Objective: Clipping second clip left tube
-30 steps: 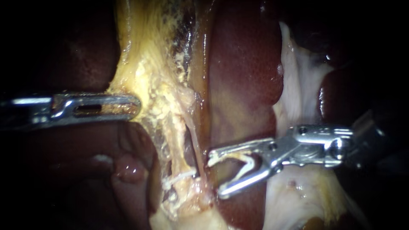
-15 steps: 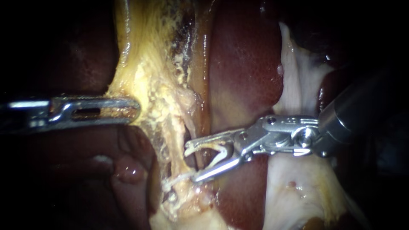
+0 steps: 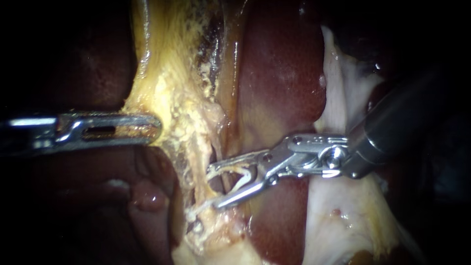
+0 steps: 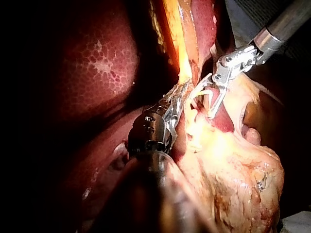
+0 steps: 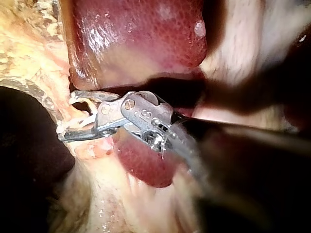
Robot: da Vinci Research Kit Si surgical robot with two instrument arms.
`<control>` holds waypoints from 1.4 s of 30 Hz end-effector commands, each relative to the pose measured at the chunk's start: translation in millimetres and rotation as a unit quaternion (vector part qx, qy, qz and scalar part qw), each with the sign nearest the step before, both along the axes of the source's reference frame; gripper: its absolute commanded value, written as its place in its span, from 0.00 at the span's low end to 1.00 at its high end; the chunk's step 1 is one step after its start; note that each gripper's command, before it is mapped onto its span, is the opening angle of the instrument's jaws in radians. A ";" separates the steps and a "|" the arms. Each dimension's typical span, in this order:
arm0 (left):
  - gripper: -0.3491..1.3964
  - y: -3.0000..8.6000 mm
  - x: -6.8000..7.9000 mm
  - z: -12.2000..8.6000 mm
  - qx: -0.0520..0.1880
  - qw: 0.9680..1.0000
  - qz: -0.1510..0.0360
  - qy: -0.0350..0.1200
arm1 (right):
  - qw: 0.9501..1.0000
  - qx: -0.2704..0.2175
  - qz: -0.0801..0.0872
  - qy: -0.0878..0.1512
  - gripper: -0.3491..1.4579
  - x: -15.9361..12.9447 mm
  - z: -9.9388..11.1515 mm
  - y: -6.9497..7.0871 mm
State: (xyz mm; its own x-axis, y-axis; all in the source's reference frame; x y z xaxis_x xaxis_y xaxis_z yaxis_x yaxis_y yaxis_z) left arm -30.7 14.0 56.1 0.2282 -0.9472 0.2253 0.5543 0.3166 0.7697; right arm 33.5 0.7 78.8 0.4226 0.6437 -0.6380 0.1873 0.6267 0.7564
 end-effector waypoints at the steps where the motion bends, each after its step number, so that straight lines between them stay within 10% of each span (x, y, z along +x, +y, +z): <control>1: 0.00 0.0 0.0 0.0 0.000 1.000 0.000 0.000 | 1.000 0.001 -0.002 0.001 0.50 0.1 0.0 -0.1; 42: 0.00 0.0 -0.2 0.0 0.000 1.000 0.000 0.000 | 0.992 0.057 -0.050 0.101 0.47 3.6 -0.2 -3.0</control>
State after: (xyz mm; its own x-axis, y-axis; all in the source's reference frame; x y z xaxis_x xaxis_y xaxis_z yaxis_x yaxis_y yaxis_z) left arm -30.9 14.0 56.0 0.2278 -0.9473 0.2253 0.5547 0.3164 0.7696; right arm 37.3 -2.4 78.7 0.3577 0.6780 -0.6421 0.3989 0.5107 0.7616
